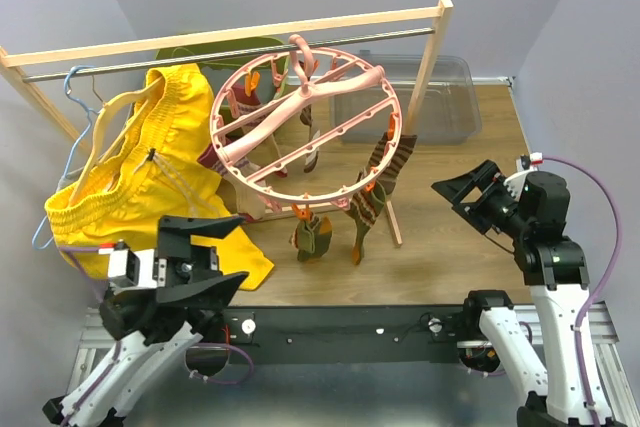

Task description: Remove the socks clipped to the hanger

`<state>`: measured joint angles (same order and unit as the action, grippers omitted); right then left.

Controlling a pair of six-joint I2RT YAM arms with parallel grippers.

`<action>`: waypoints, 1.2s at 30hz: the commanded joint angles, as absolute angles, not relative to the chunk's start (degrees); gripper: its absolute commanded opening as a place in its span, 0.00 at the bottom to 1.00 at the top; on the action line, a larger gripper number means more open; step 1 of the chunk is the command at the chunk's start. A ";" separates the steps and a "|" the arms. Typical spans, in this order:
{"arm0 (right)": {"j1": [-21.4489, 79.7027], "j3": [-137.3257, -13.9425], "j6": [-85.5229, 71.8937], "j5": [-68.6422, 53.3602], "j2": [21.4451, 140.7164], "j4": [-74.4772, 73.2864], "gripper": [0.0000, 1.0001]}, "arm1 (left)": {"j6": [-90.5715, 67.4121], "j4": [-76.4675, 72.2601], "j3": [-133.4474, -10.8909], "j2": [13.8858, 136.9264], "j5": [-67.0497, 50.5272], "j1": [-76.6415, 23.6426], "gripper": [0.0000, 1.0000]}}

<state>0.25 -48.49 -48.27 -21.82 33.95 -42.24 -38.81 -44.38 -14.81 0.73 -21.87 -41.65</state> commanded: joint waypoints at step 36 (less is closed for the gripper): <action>54.82 -65.46 -34.29 -1.41 66.53 -17.93 1.00 | -36.47 23.47 -59.24 22.68 0.35 -42.98 0.92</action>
<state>47.20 -61.69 -40.03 -8.03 64.79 -26.22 -39.79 21.21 -57.84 23.18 5.04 -42.78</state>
